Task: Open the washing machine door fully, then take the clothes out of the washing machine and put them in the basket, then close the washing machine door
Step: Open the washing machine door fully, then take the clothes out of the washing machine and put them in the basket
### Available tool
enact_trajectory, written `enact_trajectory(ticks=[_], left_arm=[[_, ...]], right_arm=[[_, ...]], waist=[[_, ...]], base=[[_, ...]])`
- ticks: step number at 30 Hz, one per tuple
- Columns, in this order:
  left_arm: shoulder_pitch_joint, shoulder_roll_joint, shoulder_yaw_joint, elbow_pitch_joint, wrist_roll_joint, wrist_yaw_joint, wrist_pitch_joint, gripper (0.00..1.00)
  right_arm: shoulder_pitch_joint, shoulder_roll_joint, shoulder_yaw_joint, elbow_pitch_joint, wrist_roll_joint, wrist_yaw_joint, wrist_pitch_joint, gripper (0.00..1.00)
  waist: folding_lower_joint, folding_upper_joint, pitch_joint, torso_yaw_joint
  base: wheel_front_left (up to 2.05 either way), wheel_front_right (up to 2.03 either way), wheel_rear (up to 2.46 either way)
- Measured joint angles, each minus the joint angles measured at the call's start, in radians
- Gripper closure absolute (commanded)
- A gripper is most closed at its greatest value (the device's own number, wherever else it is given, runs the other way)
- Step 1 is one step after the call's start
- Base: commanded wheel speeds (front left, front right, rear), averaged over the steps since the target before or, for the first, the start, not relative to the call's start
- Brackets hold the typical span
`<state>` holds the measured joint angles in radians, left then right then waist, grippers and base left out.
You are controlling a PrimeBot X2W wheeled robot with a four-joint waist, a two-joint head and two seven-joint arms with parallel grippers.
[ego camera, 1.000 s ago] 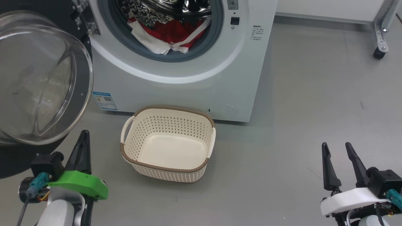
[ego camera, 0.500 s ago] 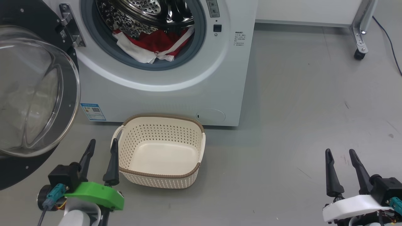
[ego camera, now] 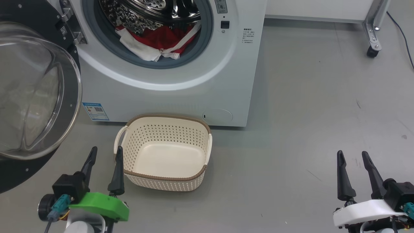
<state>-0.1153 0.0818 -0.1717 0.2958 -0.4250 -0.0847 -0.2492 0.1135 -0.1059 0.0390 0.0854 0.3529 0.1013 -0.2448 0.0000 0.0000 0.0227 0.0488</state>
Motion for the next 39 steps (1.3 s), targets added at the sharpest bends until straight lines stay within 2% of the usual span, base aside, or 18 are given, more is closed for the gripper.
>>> enact_trajectory(ticks=[39], left_arm=[[0.019,-0.006,0.006,-0.042,0.031,0.009,0.0,0.0]], right_arm=[[0.0,0.009,-0.013,-0.019,-0.001,0.0,0.0,0.0]], waist=[[0.0,0.0,0.02,-0.005]], base=[[0.0,0.0,0.0]])
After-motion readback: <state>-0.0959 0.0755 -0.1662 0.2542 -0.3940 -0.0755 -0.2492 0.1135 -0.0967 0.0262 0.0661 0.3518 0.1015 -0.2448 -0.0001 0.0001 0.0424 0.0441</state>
